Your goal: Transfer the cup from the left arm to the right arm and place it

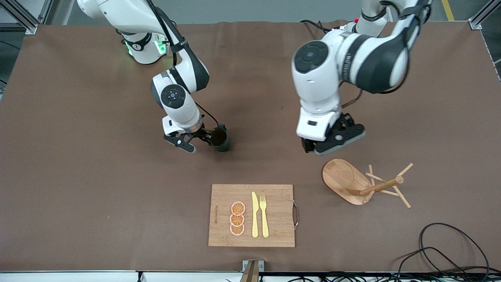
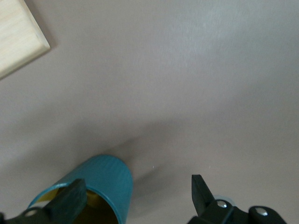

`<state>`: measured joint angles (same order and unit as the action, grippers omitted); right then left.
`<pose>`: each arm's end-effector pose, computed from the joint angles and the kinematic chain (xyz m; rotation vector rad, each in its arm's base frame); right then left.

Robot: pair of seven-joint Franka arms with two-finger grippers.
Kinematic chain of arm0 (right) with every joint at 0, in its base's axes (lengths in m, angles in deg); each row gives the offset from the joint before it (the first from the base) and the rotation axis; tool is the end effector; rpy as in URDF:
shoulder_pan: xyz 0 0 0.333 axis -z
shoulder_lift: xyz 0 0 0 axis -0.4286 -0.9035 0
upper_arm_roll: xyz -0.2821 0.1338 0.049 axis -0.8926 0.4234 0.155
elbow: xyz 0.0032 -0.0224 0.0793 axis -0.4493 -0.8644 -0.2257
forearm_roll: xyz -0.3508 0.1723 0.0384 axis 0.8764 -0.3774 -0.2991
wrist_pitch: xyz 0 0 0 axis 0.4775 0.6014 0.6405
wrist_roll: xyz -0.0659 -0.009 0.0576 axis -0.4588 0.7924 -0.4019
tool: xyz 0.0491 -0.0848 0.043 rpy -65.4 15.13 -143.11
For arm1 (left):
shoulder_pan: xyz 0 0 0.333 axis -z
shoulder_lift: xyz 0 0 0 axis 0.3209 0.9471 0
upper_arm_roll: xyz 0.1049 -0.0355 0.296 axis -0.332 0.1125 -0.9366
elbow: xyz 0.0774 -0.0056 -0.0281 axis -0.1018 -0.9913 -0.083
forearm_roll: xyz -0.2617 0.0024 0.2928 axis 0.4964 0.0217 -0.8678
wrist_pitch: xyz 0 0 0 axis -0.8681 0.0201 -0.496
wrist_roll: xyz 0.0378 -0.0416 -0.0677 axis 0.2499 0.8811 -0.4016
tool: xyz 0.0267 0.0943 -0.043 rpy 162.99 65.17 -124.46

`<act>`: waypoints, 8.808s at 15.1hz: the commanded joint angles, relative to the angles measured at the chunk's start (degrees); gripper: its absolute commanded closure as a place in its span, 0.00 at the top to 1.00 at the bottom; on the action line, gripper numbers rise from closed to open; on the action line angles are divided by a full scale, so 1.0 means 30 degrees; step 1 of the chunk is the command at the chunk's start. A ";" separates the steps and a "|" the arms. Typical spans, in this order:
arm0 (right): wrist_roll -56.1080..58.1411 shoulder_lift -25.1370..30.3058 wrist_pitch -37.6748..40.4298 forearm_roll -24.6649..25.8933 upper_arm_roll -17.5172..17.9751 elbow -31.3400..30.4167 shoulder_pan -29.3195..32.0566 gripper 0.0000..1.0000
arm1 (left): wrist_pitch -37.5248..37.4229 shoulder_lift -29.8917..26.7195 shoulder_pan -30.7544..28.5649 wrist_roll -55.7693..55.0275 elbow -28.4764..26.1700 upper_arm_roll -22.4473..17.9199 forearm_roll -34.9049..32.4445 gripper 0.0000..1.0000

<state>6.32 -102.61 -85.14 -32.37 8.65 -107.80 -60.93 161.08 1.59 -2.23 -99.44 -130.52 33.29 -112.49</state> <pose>0.5150 0.3110 0.2623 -3.0215 0.7379 -0.0163 0.5871 -0.3295 0.4940 -2.8175 -0.4575 -0.3664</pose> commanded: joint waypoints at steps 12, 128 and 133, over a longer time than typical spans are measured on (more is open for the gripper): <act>0.0806 0.0645 0.0166 -0.0111 0.0201 -0.0740 -0.1304 0.91 | -0.1779 -0.4172 -0.5962 1.1407 0.0636 -0.0989 0.5926 1.00; 1.8209 0.8170 1.9735 0.1297 0.0055 0.8725 1.1762 1.00 | -0.4652 -0.9743 -0.5788 1.9852 -0.3086 -0.5009 0.9507 1.00; 1.8296 0.9080 1.9646 0.1032 -0.0092 0.8547 1.1937 1.00 | -0.5004 -0.9714 -0.5758 1.9793 -0.3086 -0.4951 0.9770 1.00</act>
<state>62.19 -78.19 -25.28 -28.41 8.49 -79.60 -25.32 147.05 -26.98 -19.25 -41.47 -140.07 18.29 -84.16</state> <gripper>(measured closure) 0.000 0.000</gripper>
